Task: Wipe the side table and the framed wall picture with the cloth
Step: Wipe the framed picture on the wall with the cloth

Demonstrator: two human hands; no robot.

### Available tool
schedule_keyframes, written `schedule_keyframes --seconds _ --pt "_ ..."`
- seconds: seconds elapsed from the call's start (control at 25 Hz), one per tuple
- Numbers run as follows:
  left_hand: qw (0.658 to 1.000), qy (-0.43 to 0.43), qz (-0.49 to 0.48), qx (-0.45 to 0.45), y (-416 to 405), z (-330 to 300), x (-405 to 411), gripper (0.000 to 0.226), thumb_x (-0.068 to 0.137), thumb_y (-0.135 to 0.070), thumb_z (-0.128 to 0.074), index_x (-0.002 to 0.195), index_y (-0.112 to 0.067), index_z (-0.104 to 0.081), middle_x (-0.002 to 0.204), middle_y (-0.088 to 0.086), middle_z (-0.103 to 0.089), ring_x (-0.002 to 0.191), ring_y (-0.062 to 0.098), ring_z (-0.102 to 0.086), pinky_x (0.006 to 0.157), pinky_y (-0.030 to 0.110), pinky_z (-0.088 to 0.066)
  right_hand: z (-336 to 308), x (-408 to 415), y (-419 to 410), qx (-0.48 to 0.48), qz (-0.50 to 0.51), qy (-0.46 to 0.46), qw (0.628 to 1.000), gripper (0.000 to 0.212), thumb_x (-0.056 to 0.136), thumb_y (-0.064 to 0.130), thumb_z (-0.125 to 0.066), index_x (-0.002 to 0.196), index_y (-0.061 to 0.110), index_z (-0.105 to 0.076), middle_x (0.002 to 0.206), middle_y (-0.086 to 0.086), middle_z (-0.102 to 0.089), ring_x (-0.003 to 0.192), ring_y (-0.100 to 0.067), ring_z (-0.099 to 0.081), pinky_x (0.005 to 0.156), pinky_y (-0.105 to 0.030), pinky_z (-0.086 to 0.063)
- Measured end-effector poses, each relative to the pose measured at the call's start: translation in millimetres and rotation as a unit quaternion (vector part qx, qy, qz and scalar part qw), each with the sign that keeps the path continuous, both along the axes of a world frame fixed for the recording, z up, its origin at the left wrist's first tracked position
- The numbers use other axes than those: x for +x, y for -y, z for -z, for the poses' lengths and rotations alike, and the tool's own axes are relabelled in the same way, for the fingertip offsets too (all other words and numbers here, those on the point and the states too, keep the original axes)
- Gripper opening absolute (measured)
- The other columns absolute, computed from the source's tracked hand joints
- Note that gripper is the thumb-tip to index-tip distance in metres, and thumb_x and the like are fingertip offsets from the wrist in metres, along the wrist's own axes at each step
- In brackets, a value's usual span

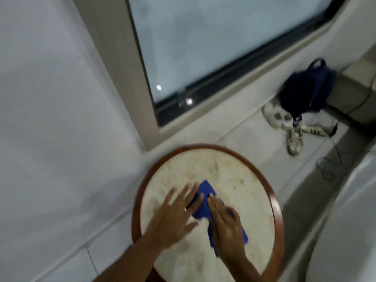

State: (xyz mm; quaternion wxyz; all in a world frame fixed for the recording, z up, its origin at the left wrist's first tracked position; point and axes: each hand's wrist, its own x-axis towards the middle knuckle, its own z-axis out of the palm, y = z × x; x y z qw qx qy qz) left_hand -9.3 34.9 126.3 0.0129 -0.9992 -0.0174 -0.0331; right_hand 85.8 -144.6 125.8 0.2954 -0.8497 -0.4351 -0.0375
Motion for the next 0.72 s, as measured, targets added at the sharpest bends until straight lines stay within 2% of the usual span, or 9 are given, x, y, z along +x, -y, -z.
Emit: schedule_keyframes --seconds 0.08,0.16,0.24,0.32,0.4,0.48,0.6,0.72 --pt "0.998 0.047 -0.030 0.030 -18.3 -80.1 -12.1 0.079 0.097 -0.062 -0.038 0.159 -0.018 -0.018 0.166 0.011 -0.019 0.150 0.030 -0.029 0.116 0.052 -0.031 -76.9 -1.0 -25.5 0.056 -0.029 0.039 0.997 0.045 0.089 0.011 -0.054 0.134 0.013 -0.056 0.148 0.002 -0.043 0.136 -0.014 -0.044 0.097 -0.031 -0.040" --pt "0.990 0.101 -0.077 0.059 -32.2 -161.8 -19.5 0.083 0.094 -0.062 -0.045 0.159 -0.018 -0.017 0.165 0.011 -0.021 0.150 0.028 -0.029 0.111 0.052 -0.042 -154.4 -1.9 -58.3 0.115 -0.050 0.071 0.990 0.042 0.090 0.015 -0.050 0.130 0.008 -0.059 0.146 -0.001 -0.046 0.138 -0.012 -0.040 0.098 -0.029 -0.039" --pt "0.975 0.156 -0.138 0.081 -42.3 -251.8 -46.3 0.081 0.096 -0.061 -0.042 0.159 -0.018 -0.017 0.165 0.010 -0.023 0.152 0.027 -0.023 0.113 0.052 -0.035 -242.1 -17.7 -92.3 0.172 -0.072 0.102 0.977 0.043 0.092 0.017 -0.045 0.132 0.004 -0.055 0.143 -0.008 -0.050 0.138 -0.015 -0.039 0.100 -0.033 -0.037" --pt "0.955 0.203 -0.181 0.115 -58.9 -322.9 -73.2 0.076 0.099 -0.061 -0.035 0.159 -0.019 -0.019 0.166 0.010 -0.023 0.153 0.027 -0.018 0.115 0.050 -0.024 -312.5 -38.2 -128.0 0.238 -0.093 0.094 0.962 0.043 0.101 0.025 -0.035 0.135 0.003 -0.049 0.142 -0.010 -0.049 0.135 -0.020 -0.041 0.103 -0.030 -0.033" --pt "0.936 0.238 -0.208 0.156 -80.6 -387.3 -103.9 0.074 0.100 -0.061 -0.032 0.160 -0.020 -0.019 0.167 0.011 -0.019 0.153 0.028 -0.018 0.117 0.051 -0.024 -371.9 -63.2 -165.4 0.303 -0.127 0.081 0.941 0.048 0.104 0.032 -0.028 0.136 0.002 -0.047 0.141 -0.010 -0.049 0.132 -0.023 -0.045 0.102 -0.030 -0.034" --pt "0.911 0.272 -0.228 0.211 -108.7 -450.9 -138.4 0.077 0.098 -0.061 -0.037 0.160 -0.020 -0.015 0.167 0.012 -0.017 0.153 0.030 -0.019 0.118 0.053 -0.028 -430.2 -92.0 -205.4 0.374 -0.159 0.095 0.909 0.046 0.104 0.029 -0.033 0.134 -0.001 -0.050 0.139 -0.011 -0.052 0.131 -0.025 -0.047 0.098 -0.037 -0.040" --pt "0.875 0.320 -0.229 0.280 -151.2 -549.9 -183.2 0.081 0.096 -0.056 -0.045 0.161 -0.020 -0.012 0.168 0.014 -0.014 0.155 0.030 -0.011 0.121 0.052 -0.024 -518.5 -126.0 -259.4 0.472 -0.129 0.123 0.863 0.040 0.098 0.019 -0.044 0.131 -0.003 -0.054 0.136 -0.013 -0.057 0.131 -0.026 -0.049 0.091 -0.044 -0.047" --pt "0.827 0.361 -0.261 0.344 -190.3 -645.7 -223.0 0.083 0.093 -0.052 -0.046 0.161 -0.021 -0.009 0.169 0.014 -0.007 0.156 0.028 -0.003 0.121 0.050 -0.016 -597.0 -158.3 -307.0 0.531 -0.123 0.124 0.829 0.040 0.098 0.018 -0.049 0.133 -0.001 -0.054 0.138 -0.012 -0.056 0.134 -0.024 -0.046 0.096 -0.040 -0.044"
